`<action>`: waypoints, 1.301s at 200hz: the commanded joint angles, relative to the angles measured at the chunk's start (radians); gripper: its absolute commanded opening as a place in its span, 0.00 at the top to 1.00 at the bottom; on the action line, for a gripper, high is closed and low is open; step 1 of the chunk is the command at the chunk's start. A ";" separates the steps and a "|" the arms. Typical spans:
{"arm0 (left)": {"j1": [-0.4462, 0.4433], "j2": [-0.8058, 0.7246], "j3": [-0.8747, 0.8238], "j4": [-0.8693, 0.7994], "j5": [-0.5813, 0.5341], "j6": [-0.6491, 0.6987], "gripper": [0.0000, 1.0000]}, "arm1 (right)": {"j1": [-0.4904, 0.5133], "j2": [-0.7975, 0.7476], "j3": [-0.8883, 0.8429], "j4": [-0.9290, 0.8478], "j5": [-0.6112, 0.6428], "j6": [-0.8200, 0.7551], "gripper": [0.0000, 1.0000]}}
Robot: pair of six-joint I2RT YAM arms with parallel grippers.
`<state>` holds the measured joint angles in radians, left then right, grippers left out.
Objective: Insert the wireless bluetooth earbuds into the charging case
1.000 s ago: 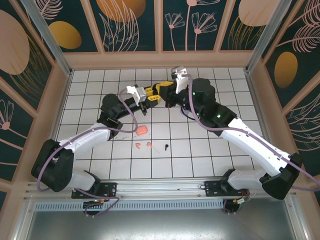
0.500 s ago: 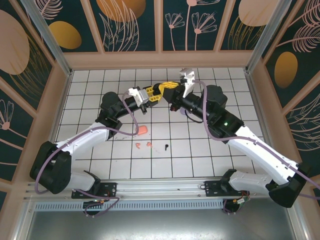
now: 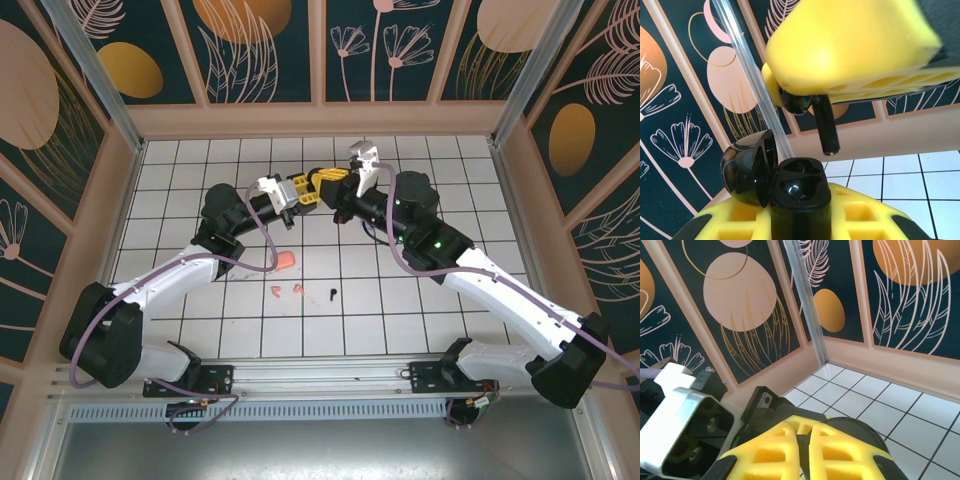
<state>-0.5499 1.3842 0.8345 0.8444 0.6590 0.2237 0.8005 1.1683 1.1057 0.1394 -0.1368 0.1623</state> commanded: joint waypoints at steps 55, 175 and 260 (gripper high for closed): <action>-0.005 -0.028 0.032 0.033 0.040 -0.026 1.00 | -0.030 0.028 -0.008 0.082 -0.032 0.027 0.96; -0.005 -0.028 0.047 0.041 0.030 -0.039 1.00 | -0.029 0.028 -0.041 0.036 -0.029 0.043 0.96; -0.005 -0.030 0.063 0.047 0.024 -0.065 1.00 | -0.020 0.014 -0.064 -0.007 -0.048 0.017 0.97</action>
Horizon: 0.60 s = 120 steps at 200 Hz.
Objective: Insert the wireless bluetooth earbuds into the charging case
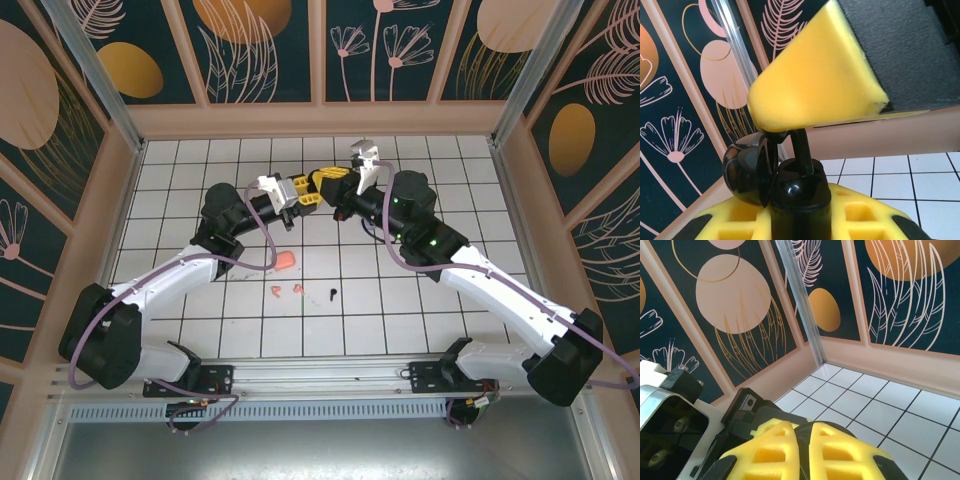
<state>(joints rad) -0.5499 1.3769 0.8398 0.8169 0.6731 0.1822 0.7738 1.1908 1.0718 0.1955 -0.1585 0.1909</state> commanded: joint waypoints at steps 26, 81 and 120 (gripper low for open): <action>-0.005 -0.019 0.061 0.074 0.008 -0.024 1.00 | 0.012 -0.005 -0.032 -0.078 -0.025 -0.020 0.97; -0.005 -0.018 0.066 0.070 0.008 -0.027 1.00 | 0.042 0.045 0.011 -0.137 -0.003 -0.062 0.99; -0.005 -0.019 0.068 0.062 0.006 -0.030 1.00 | 0.055 0.068 0.031 -0.157 0.006 -0.080 0.99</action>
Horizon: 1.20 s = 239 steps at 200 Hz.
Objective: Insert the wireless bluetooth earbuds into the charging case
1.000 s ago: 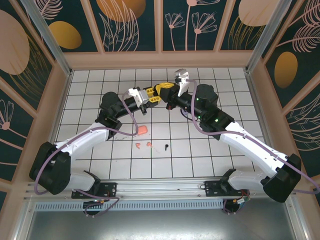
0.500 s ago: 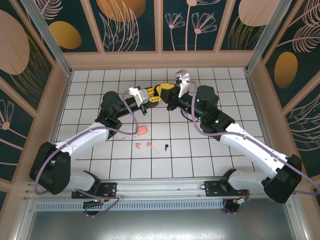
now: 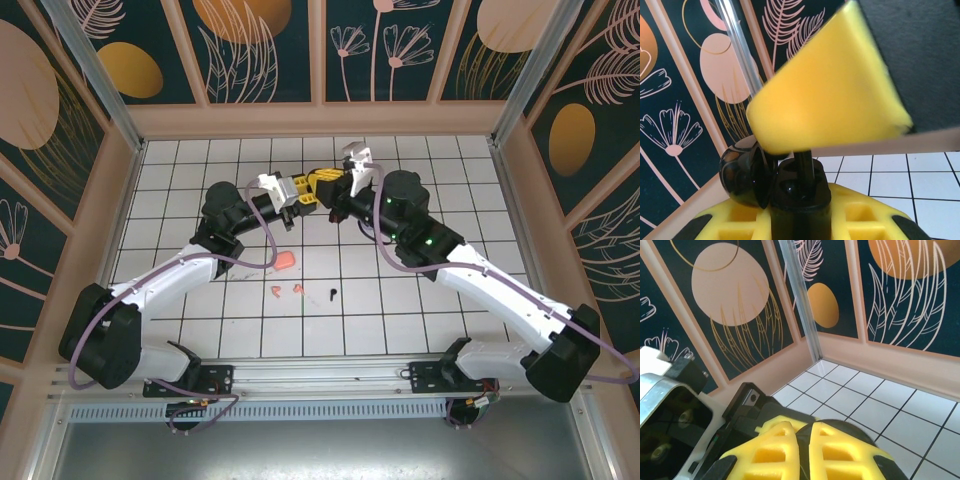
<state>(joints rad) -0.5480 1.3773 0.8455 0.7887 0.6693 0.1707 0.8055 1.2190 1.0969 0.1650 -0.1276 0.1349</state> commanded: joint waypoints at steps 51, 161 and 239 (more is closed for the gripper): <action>-0.007 -0.026 0.063 0.080 0.004 -0.008 1.00 | 0.022 0.044 0.008 -0.170 0.024 -0.031 1.00; -0.008 0.001 0.023 0.226 0.014 -0.161 1.00 | 0.021 0.070 0.093 -0.251 0.091 0.030 0.77; -0.009 0.053 -0.058 0.358 -0.056 -0.239 1.00 | 0.003 0.128 0.460 -0.469 0.134 0.152 0.23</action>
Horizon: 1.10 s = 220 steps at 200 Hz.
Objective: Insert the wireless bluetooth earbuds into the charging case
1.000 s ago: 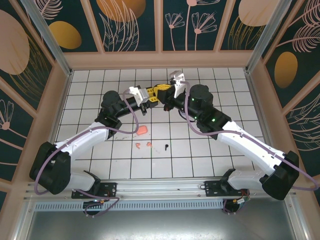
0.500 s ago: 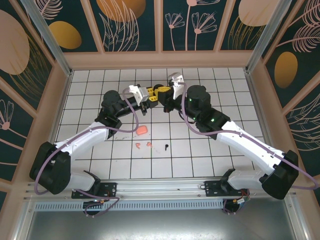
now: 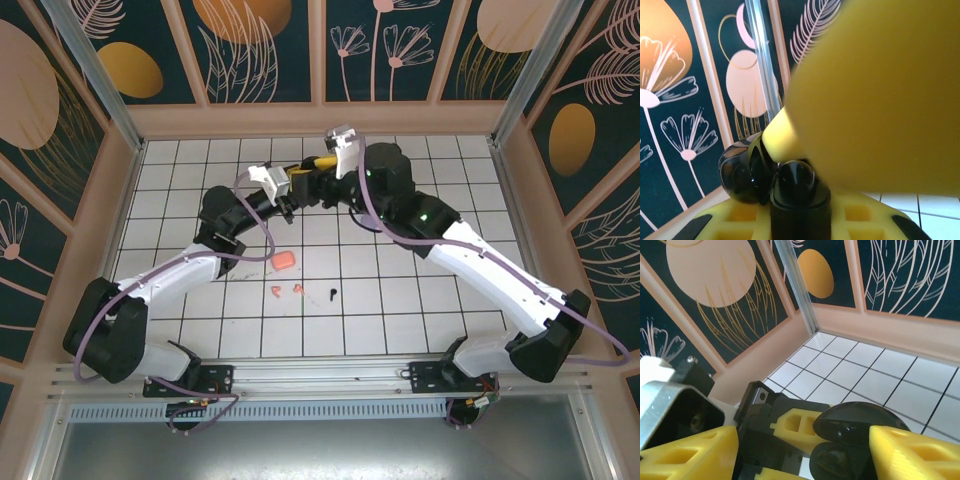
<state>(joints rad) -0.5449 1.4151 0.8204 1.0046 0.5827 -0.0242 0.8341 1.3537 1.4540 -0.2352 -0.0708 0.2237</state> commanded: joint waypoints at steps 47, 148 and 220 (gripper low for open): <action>-0.011 0.030 -0.072 0.216 -0.010 -0.080 1.00 | -0.045 -0.132 0.078 -0.173 0.197 0.241 0.22; -0.012 -0.020 -0.173 0.228 -0.166 -0.043 1.00 | 0.002 -0.188 -0.603 -0.260 0.186 0.712 0.31; -0.002 -0.084 -0.268 0.248 -0.273 -0.029 1.00 | 0.152 0.114 -0.595 -0.233 0.235 0.911 0.41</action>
<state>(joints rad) -0.5526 1.3628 0.5777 1.2015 0.3603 -0.0715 0.9596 1.4029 0.8227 -0.4858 0.1341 1.0344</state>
